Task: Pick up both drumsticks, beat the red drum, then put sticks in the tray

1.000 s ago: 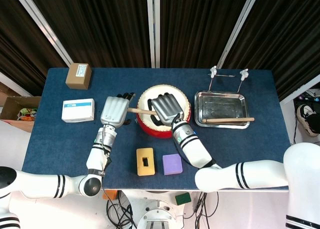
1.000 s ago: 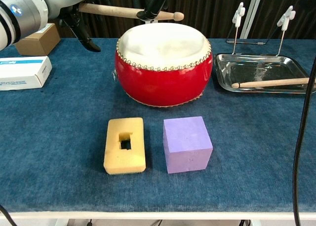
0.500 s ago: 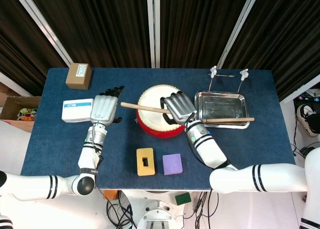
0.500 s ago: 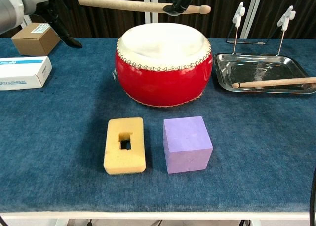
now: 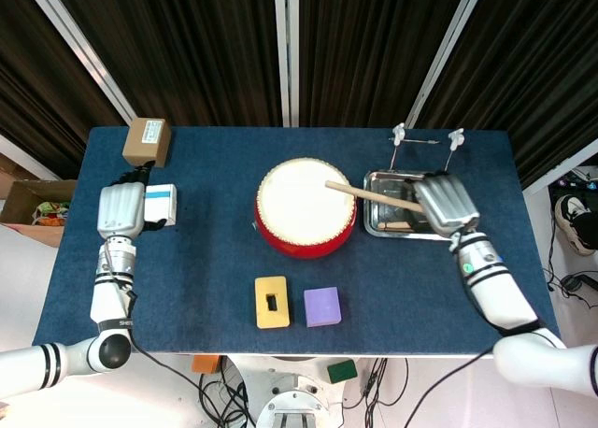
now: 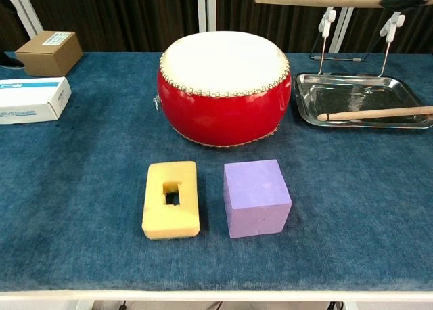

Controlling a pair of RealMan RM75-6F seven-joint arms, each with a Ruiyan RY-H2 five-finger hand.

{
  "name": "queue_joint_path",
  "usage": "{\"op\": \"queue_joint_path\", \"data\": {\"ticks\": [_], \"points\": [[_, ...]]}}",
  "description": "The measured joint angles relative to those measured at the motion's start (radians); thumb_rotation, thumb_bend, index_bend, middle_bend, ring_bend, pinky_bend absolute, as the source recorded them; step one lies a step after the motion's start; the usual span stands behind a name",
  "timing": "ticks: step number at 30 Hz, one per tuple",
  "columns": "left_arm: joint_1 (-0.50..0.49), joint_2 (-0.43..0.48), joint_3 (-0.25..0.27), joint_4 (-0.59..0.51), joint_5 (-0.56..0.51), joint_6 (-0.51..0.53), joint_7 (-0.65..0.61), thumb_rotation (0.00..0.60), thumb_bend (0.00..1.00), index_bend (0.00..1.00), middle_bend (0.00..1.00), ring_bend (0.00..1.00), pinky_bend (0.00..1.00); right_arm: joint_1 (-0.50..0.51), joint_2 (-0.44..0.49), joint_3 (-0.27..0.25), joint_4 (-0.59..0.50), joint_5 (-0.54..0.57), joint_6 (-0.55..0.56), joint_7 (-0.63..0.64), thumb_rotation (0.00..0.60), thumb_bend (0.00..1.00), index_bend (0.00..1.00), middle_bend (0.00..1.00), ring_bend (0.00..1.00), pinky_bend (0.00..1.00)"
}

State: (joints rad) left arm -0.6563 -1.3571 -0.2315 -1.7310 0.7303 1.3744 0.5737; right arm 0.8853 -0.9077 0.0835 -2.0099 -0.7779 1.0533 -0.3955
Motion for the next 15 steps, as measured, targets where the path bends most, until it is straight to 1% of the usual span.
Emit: {"op": "queue_joint_path", "data": {"ticks": [3,7,10,15], "points": [[0.041,0.015,0.011,0.012,0.015,0.009,-0.050,0.600,0.00,0.11,0.18,0.22,0.38,-0.065,0.057,-0.039,0.026,-0.055,-0.036,0.065,0.600,0.68,0.74,0.63,0.38,0.36],[0.093,0.028,0.023,0.026,0.040,0.019,-0.112,0.600,0.00,0.11,0.18,0.22,0.38,-0.101,0.069,-0.068,0.095,-0.085,-0.089,0.100,0.600,0.68,0.74,0.63,0.38,0.36],[0.120,0.031,0.028,0.032,0.053,0.023,-0.139,0.600,0.00,0.11,0.18,0.22,0.38,-0.110,0.045,-0.082,0.165,-0.093,-0.132,0.101,0.600,0.68,0.74,0.63,0.38,0.36],[0.141,0.023,0.028,0.033,0.062,0.017,-0.159,0.600,0.00,0.11,0.18,0.22,0.38,-0.104,-0.065,-0.088,0.310,-0.092,-0.192,0.080,0.600,0.68,0.74,0.63,0.38,0.38]]}}
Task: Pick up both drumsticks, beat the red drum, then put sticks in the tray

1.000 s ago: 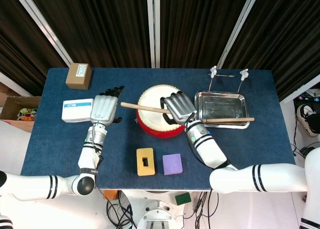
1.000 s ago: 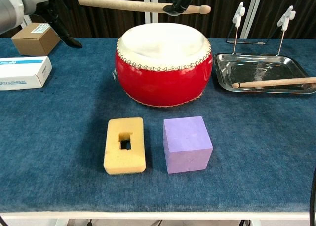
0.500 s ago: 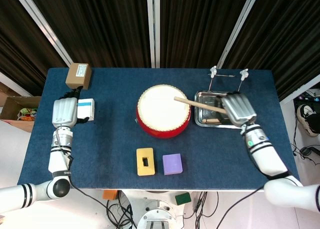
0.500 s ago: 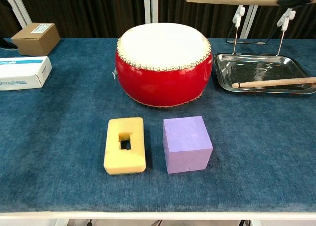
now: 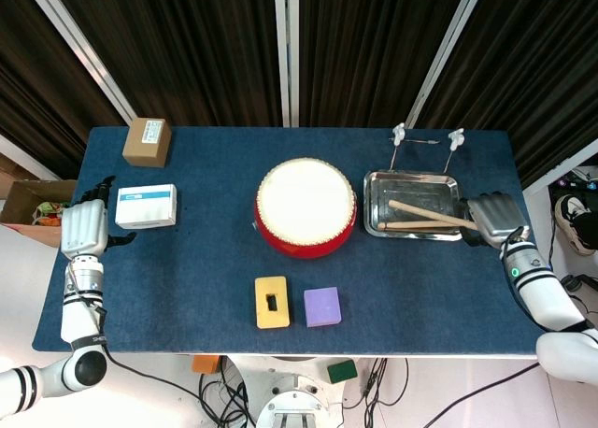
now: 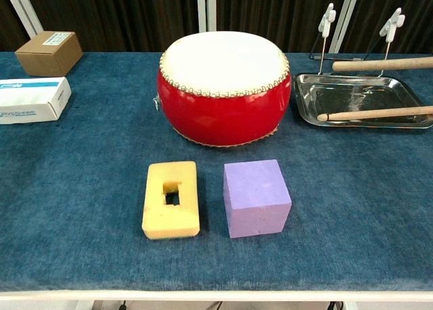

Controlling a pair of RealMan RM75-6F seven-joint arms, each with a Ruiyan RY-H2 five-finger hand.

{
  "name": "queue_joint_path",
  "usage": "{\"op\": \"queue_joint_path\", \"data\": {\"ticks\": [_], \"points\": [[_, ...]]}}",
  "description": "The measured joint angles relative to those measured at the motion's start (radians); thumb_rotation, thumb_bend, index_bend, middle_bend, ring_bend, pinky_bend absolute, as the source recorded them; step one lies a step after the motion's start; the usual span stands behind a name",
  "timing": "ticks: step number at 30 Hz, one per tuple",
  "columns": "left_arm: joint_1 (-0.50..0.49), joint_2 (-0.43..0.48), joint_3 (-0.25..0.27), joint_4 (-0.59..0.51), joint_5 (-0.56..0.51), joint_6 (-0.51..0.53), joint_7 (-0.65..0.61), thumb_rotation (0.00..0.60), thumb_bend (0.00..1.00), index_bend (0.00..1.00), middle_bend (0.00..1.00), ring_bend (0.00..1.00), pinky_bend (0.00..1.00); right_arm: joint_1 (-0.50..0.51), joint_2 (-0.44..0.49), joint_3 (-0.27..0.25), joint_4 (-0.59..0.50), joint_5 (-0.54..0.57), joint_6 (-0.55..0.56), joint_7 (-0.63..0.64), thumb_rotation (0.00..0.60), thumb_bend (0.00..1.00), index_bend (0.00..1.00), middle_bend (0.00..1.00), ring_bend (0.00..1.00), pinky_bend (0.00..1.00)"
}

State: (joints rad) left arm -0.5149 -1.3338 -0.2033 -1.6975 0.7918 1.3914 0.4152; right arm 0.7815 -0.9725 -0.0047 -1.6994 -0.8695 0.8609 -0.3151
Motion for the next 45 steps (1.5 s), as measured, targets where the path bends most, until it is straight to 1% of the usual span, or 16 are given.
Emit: {"op": "queue_joint_path", "data": {"ticks": [5,8,13,16,19,21,23,26,31,35,37,40,43,45], "points": [[0.018,-0.006,-0.007,0.004,0.001,-0.002,-0.010,0.600,0.00,0.10,0.18,0.22,0.38,0.027,-0.144,0.005,0.172,-0.002,-0.055,-0.034,0.600,0.69,0.74,0.63,0.38,0.37],[0.031,-0.005,-0.010,0.008,-0.001,-0.002,-0.013,0.600,0.00,0.10,0.18,0.22,0.38,0.048,-0.215,0.005,0.272,-0.016,-0.089,-0.060,0.600,0.69,0.73,0.63,0.38,0.35],[0.052,-0.004,-0.015,0.019,-0.006,-0.005,-0.026,0.600,0.00,0.10,0.18,0.22,0.38,0.076,-0.303,0.004,0.411,-0.069,-0.126,-0.092,0.600,0.67,0.70,0.60,0.37,0.32],[0.067,-0.002,-0.017,0.022,-0.004,0.000,-0.035,0.600,0.00,0.10,0.18,0.22,0.38,0.085,-0.343,0.001,0.477,-0.121,-0.140,-0.098,0.600,0.63,0.64,0.55,0.32,0.30],[0.082,0.002,-0.018,0.021,0.001,0.004,-0.043,0.600,0.00,0.10,0.18,0.22,0.38,0.088,-0.373,-0.009,0.529,-0.160,-0.142,-0.124,0.600,0.53,0.51,0.46,0.24,0.27],[0.089,0.005,-0.019,0.019,0.006,0.006,-0.048,0.600,0.00,0.10,0.18,0.22,0.38,0.087,-0.384,-0.016,0.548,-0.167,-0.141,-0.150,0.600,0.48,0.38,0.39,0.19,0.24],[0.098,0.008,-0.020,0.017,0.013,0.010,-0.054,0.600,0.00,0.10,0.18,0.22,0.38,0.083,-0.391,-0.021,0.557,-0.164,-0.139,-0.178,0.600,0.45,0.29,0.34,0.14,0.22],[0.109,0.013,-0.024,0.013,0.021,0.017,-0.061,0.600,0.00,0.10,0.18,0.22,0.38,0.075,-0.398,-0.024,0.564,-0.142,-0.135,-0.220,0.600,0.40,0.22,0.30,0.11,0.21],[0.121,0.026,-0.032,0.007,0.029,0.019,-0.064,0.600,0.00,0.09,0.18,0.22,0.38,0.062,-0.405,-0.018,0.558,-0.091,-0.120,-0.272,0.600,0.39,0.16,0.28,0.11,0.21],[0.130,0.052,-0.028,0.004,0.037,0.013,-0.057,0.600,0.00,0.09,0.18,0.22,0.38,0.041,-0.384,-0.003,0.511,-0.091,-0.068,-0.266,0.600,0.39,0.15,0.27,0.11,0.21],[0.136,0.071,-0.016,0.004,0.056,0.006,-0.056,0.600,0.00,0.09,0.18,0.22,0.36,0.024,-0.363,0.007,0.473,-0.100,-0.025,-0.247,0.600,0.39,0.15,0.27,0.11,0.21],[0.151,0.108,0.012,0.005,0.113,-0.009,-0.071,0.600,0.00,0.10,0.18,0.20,0.33,-0.021,-0.308,0.027,0.382,-0.127,0.068,-0.180,0.600,0.38,0.14,0.26,0.11,0.21],[0.175,0.146,0.043,0.007,0.191,-0.014,-0.115,0.600,0.00,0.10,0.18,0.19,0.32,-0.084,-0.238,0.043,0.289,-0.171,0.163,-0.069,0.600,0.38,0.13,0.23,0.10,0.21],[0.192,0.164,0.061,0.009,0.243,-0.013,-0.154,0.600,0.00,0.10,0.18,0.19,0.31,-0.137,-0.186,0.048,0.233,-0.211,0.229,0.023,0.600,0.38,0.10,0.20,0.07,0.19]]}}
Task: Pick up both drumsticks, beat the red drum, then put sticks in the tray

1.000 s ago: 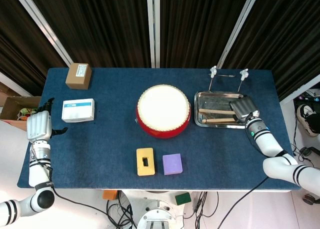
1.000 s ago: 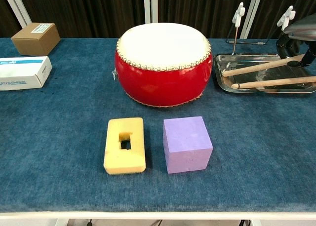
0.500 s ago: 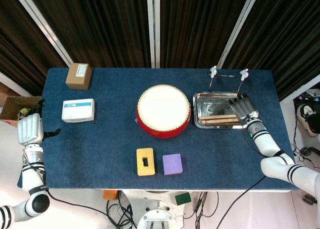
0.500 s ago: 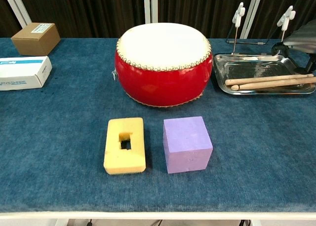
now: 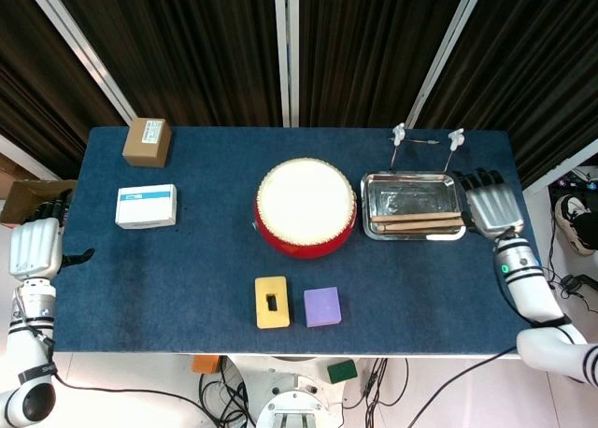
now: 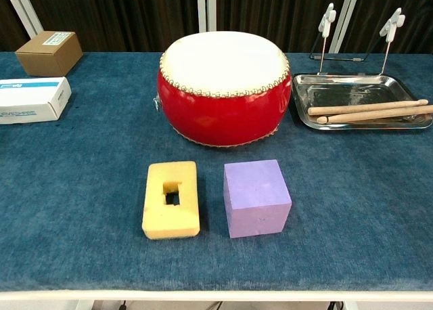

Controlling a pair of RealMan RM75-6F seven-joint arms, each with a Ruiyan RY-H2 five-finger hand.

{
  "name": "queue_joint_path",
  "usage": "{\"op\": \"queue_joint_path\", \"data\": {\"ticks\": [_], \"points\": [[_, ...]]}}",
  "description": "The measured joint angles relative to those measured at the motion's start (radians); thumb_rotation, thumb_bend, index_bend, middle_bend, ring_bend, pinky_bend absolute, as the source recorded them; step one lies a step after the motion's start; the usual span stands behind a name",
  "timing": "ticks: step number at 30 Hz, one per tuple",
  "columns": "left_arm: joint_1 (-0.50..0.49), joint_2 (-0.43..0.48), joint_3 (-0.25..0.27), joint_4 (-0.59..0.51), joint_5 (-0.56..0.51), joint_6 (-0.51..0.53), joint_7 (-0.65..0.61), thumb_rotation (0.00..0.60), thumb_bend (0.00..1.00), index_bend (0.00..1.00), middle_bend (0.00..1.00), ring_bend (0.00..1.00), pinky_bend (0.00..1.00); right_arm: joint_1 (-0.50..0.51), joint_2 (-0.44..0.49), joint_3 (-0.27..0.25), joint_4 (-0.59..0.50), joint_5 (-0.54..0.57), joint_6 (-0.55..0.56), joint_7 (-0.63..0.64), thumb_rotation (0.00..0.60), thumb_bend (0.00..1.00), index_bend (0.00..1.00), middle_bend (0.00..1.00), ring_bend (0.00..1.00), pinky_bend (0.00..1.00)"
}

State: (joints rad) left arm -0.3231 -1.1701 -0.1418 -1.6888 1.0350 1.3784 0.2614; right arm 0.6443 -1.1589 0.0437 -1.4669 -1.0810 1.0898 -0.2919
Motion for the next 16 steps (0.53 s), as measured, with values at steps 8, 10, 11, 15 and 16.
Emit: {"op": "queue_joint_path", "data": {"ticks": [8,10,11,15,16], "points": [[0.111,0.055,0.103,0.017,0.259,0.088,-0.161,0.600,0.00,0.10,0.17,0.17,0.30,-0.239,0.145,-0.029,-0.137,-0.197,0.236,0.326,0.600,0.38,0.04,0.14,0.02,0.12],[0.151,0.064,0.130,0.004,0.303,0.136,-0.163,0.600,0.00,0.10,0.17,0.17,0.30,-0.287,0.153,-0.043,-0.142,-0.242,0.289,0.370,0.600,0.38,0.04,0.14,0.02,0.12],[0.168,0.066,0.141,-0.003,0.321,0.156,-0.162,0.600,0.00,0.10,0.17,0.17,0.30,-0.318,0.153,-0.052,-0.142,-0.268,0.322,0.393,0.600,0.38,0.04,0.14,0.02,0.12],[0.218,0.067,0.179,-0.025,0.401,0.227,-0.151,0.600,0.00,0.10,0.17,0.17,0.29,-0.398,0.128,-0.080,-0.117,-0.342,0.404,0.438,0.600,0.38,0.04,0.15,0.02,0.11],[0.229,0.065,0.189,-0.029,0.427,0.242,-0.145,0.600,0.00,0.10,0.17,0.17,0.29,-0.410,0.119,-0.085,-0.110,-0.356,0.413,0.443,0.600,0.38,0.04,0.15,0.02,0.11]]}}
